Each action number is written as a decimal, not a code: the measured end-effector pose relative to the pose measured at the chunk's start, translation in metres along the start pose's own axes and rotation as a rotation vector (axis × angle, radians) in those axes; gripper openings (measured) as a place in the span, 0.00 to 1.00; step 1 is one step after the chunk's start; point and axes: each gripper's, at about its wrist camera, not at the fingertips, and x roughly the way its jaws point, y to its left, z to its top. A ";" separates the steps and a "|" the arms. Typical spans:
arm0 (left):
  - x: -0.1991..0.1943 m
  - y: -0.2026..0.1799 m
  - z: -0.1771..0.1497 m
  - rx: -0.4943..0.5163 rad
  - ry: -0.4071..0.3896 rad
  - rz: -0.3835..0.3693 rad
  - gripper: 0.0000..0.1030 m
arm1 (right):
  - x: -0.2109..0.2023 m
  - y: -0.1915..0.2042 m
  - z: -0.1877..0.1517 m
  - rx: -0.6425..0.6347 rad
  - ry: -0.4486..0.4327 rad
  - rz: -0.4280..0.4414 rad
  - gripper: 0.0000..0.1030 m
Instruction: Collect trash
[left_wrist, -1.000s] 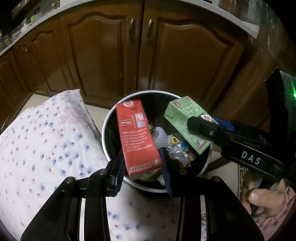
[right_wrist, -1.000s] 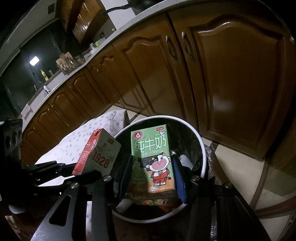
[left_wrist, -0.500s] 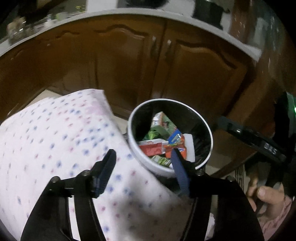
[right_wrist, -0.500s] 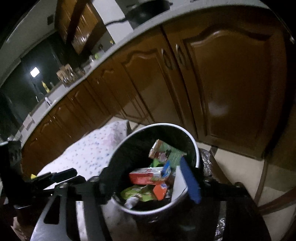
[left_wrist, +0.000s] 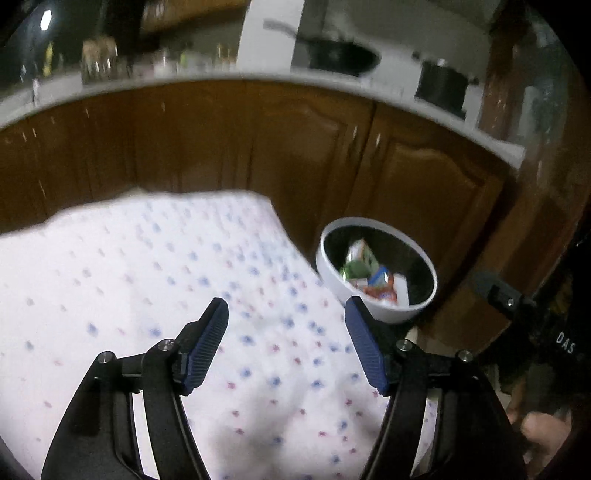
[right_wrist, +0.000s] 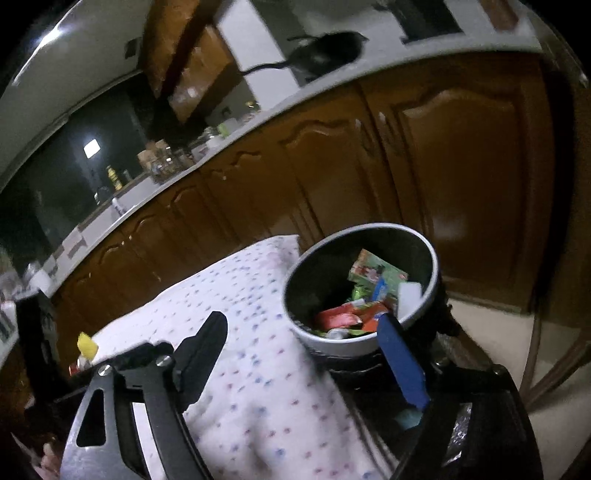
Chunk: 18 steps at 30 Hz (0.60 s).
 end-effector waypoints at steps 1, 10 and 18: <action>-0.010 0.000 0.000 0.007 -0.030 0.011 0.74 | -0.009 0.010 0.003 -0.035 -0.028 -0.010 0.87; -0.082 0.015 -0.023 0.023 -0.303 0.221 1.00 | -0.070 0.058 -0.008 -0.183 -0.339 -0.112 1.00; -0.100 0.025 -0.042 0.024 -0.338 0.293 1.00 | -0.062 0.057 -0.032 -0.167 -0.299 -0.089 1.00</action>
